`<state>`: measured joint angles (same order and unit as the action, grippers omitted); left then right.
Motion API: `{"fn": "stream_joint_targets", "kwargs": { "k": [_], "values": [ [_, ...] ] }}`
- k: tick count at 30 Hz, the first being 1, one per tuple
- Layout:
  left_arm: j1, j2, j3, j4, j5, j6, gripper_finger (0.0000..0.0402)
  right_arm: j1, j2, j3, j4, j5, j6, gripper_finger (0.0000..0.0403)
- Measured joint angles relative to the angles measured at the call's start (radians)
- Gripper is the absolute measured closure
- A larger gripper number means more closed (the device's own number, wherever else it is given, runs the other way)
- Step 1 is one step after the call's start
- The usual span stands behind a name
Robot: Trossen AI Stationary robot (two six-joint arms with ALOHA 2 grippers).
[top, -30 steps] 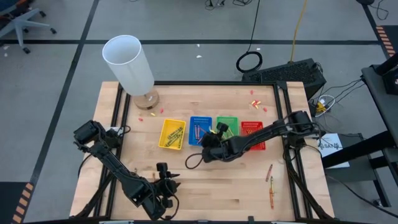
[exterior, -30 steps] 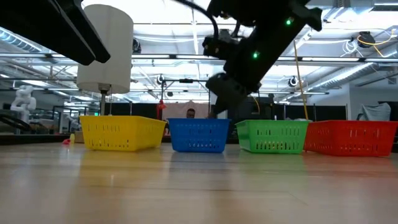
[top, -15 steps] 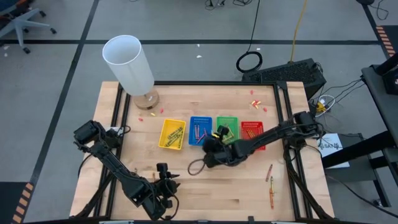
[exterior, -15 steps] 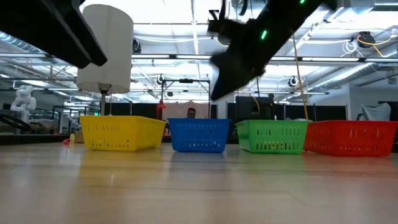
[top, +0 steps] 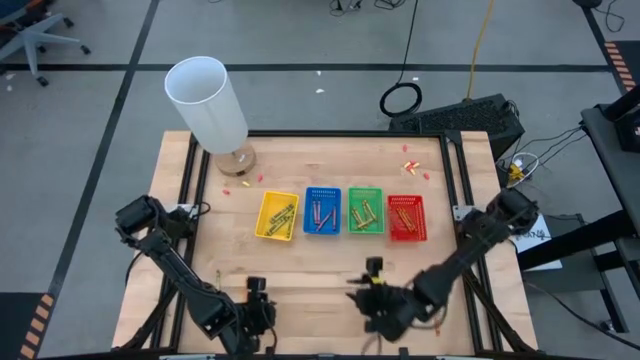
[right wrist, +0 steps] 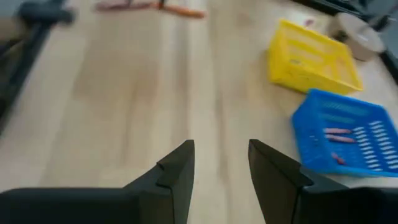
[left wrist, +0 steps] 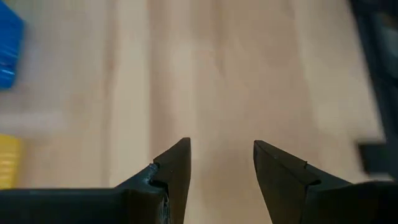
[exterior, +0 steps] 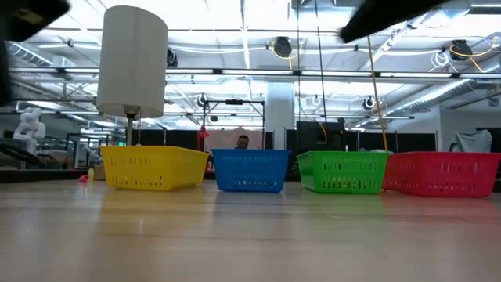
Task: Sort crayons
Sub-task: Put the red crayon into the blue bin
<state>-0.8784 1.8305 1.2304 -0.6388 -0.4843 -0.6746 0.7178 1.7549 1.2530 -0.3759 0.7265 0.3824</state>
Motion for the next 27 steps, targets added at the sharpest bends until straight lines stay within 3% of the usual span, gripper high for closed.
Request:
{"fn": "stream_joint_targets", "kwargs": {
  "k": [5, 9, 13, 27],
  "values": [
    [-0.025, 0.000, 0.000, -0.001, 0.171, -0.001, 0.0230, 0.083, 0.015, -0.001, -0.003, 0.032, -0.052, 0.0268],
    [-0.052, 0.000, 0.000, -0.004, 0.210, 0.007, 0.0230, 0.103, 0.015, -0.001, 0.003, 0.080, -0.057, 0.0268],
    [-0.079, 0.000, 0.000, -0.007, 0.276, 0.109, 0.0230, 0.105, 0.015, -0.001, 0.004, 0.085, -0.051, 0.0268],
    [-0.090, 0.000, 0.000, -0.117, 0.250, 0.246, 0.0230, 0.080, 0.015, -0.001, 0.004, 0.084, -0.033, 0.0268]
  ]
}}
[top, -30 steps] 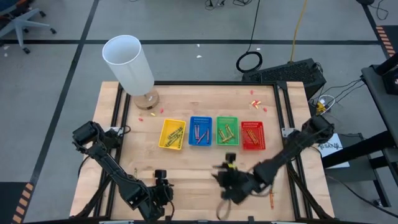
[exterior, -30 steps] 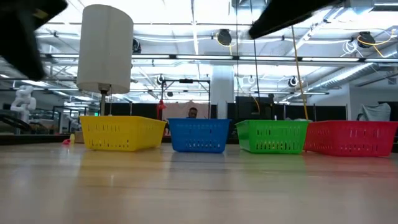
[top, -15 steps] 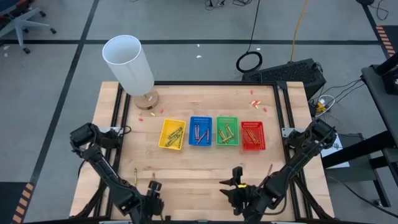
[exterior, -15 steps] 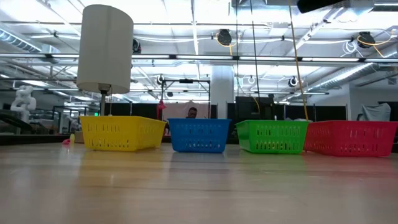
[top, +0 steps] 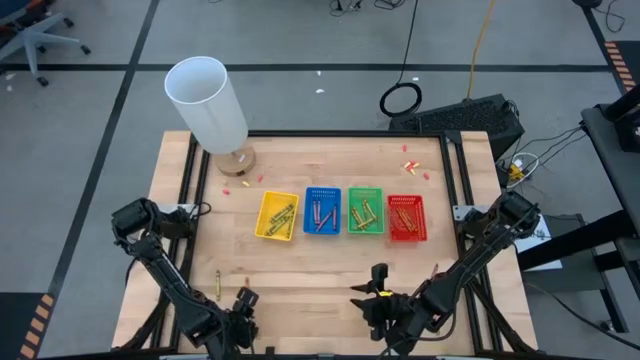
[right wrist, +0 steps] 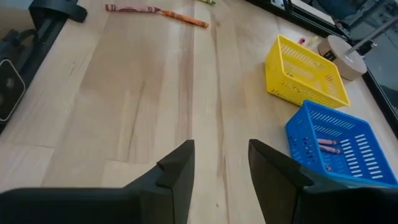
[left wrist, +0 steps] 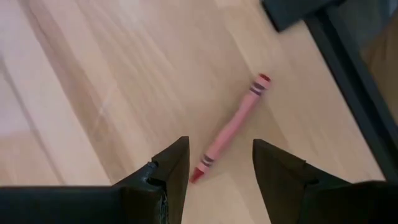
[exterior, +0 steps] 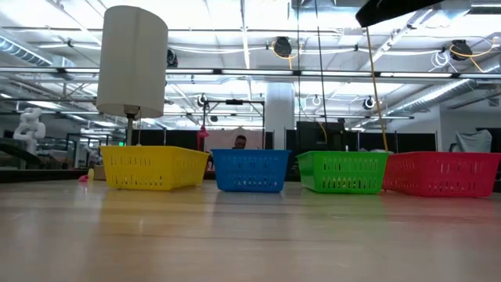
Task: Sort crayons
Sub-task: Put the red crayon into the blue bin
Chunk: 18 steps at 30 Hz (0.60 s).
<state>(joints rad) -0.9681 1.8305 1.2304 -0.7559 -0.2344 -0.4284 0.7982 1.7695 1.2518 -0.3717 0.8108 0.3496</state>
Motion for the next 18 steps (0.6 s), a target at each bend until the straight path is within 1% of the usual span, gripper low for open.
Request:
{"fn": "stream_joint_targets", "kwargs": {
  "k": [5, 10, 18],
  "values": [
    [-0.001, 0.000, 0.000, 0.004, -0.033, 0.048, 0.0230, 0.001, 0.000, 0.000, -0.003, -0.002, 0.002, 0.0268],
    [0.000, 0.000, -0.003, 0.010, -0.036, 0.046, 0.0230, 0.001, 0.000, 0.000, -0.008, -0.002, 0.002, 0.0268],
    [-0.002, 0.026, -0.075, 0.094, -0.035, 0.046, 0.0230, 0.001, 0.000, 0.000, -0.005, -0.003, 0.005, 0.0268]
  ]
}}
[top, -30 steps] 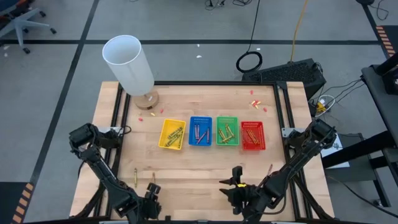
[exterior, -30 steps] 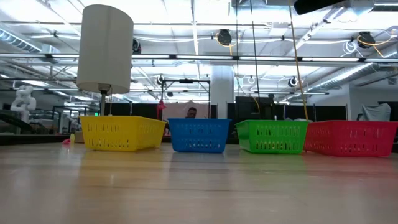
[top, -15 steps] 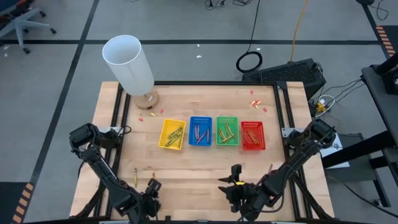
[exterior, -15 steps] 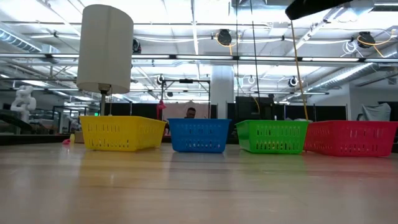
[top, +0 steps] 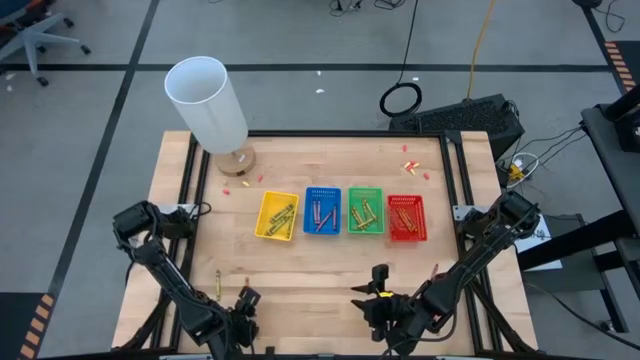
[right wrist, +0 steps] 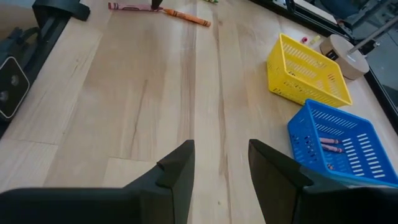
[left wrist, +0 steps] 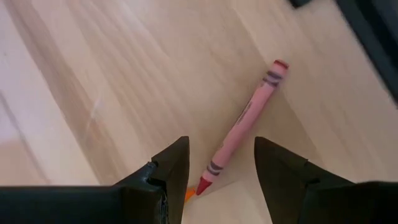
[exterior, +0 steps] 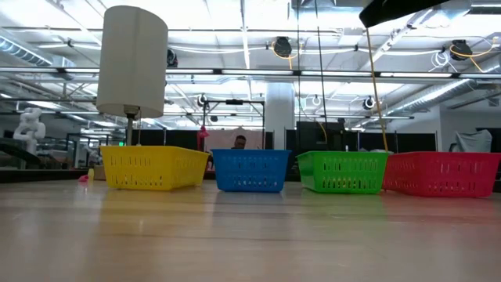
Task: Sort crayons
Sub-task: Put the red crayon into the blue bin
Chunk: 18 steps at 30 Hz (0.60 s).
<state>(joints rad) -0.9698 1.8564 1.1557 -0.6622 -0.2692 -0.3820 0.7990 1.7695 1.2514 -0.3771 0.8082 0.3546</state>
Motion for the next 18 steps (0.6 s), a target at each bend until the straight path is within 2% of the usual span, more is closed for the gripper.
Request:
{"fn": "stream_joint_targets", "kwargs": {
  "k": [13, 18],
  "values": [
    [0.000, 0.046, 0.004, -0.006, 0.002, 0.078, 0.0231, 0.000, 0.000, 0.000, 0.000, 0.001, 0.000, 0.0268],
    [0.001, 0.047, 0.003, 0.004, 0.021, 0.082, 0.0259, -0.001, 0.000, 0.000, 0.001, 0.002, -0.002, 0.0268]
  ]
}}
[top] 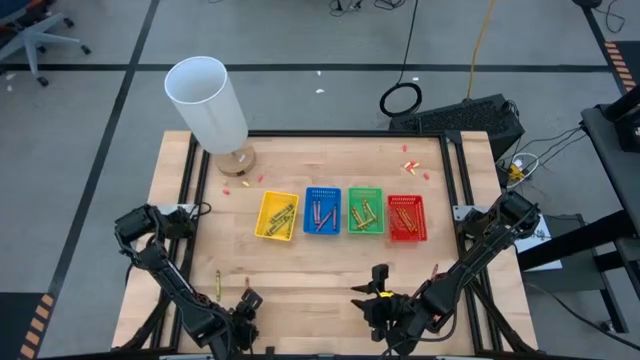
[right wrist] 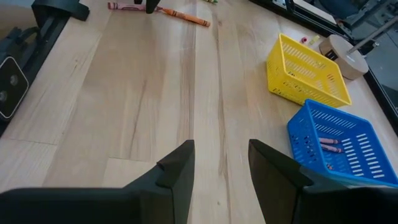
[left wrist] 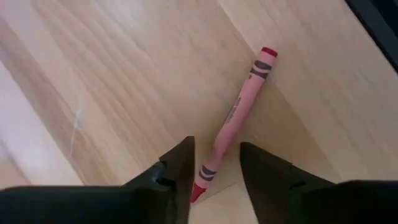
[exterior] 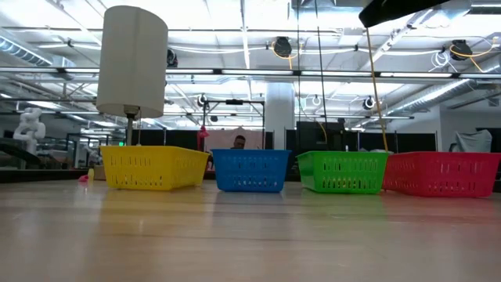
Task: Sort crayons
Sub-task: Put the red crayon into the blue bin
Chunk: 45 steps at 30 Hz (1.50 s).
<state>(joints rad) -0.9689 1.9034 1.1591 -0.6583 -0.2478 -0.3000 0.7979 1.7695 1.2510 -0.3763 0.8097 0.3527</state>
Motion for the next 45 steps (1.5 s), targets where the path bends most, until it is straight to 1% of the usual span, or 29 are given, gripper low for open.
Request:
{"fn": "stream_joint_targets", "kwargs": {
  "k": [7, 12, 16, 22, 29, 33, 36, 40, 45],
  "values": [
    [0.005, 0.001, -0.001, 0.004, 0.051, 0.019, 0.0341, 0.000, 0.000, 0.000, 0.001, 0.000, 0.001, 0.0268],
    [0.005, 0.001, -0.002, 0.014, 0.050, 0.064, 0.0391, 0.000, 0.000, 0.000, 0.001, 0.000, 0.000, 0.0268],
    [0.010, 0.001, -0.002, 0.030, 0.051, 0.070, 0.0393, 0.000, 0.000, 0.000, 0.001, 0.000, 0.001, 0.0268],
    [0.011, -0.004, 0.019, 0.005, 0.039, -0.007, 0.0391, 0.000, 0.000, 0.000, 0.006, 0.001, 0.002, 0.0268],
    [0.015, -0.043, 0.040, 0.002, -0.110, -0.028, 0.0391, -0.003, 0.000, 0.000, 0.019, 0.001, 0.001, 0.0268],
    [0.026, -0.050, 0.052, 0.002, -0.199, -0.032, 0.0391, -0.010, 0.000, 0.000, 0.081, 0.001, -0.041, 0.0268],
    [0.037, -0.050, 0.052, 0.003, -0.282, -0.038, 0.0391, -0.014, 0.023, 0.000, 0.164, 0.002, -0.143, 0.0268],
    [0.057, -0.050, 0.053, 0.006, -0.391, -0.083, 0.0391, -0.020, 0.094, 0.000, 0.292, 0.013, -0.291, 0.0268],
    [0.097, -0.051, 0.053, 0.032, -0.458, -0.083, 0.0391, -0.042, 0.186, 0.000, 0.457, 0.107, -0.524, 0.0257]
  ]
}}
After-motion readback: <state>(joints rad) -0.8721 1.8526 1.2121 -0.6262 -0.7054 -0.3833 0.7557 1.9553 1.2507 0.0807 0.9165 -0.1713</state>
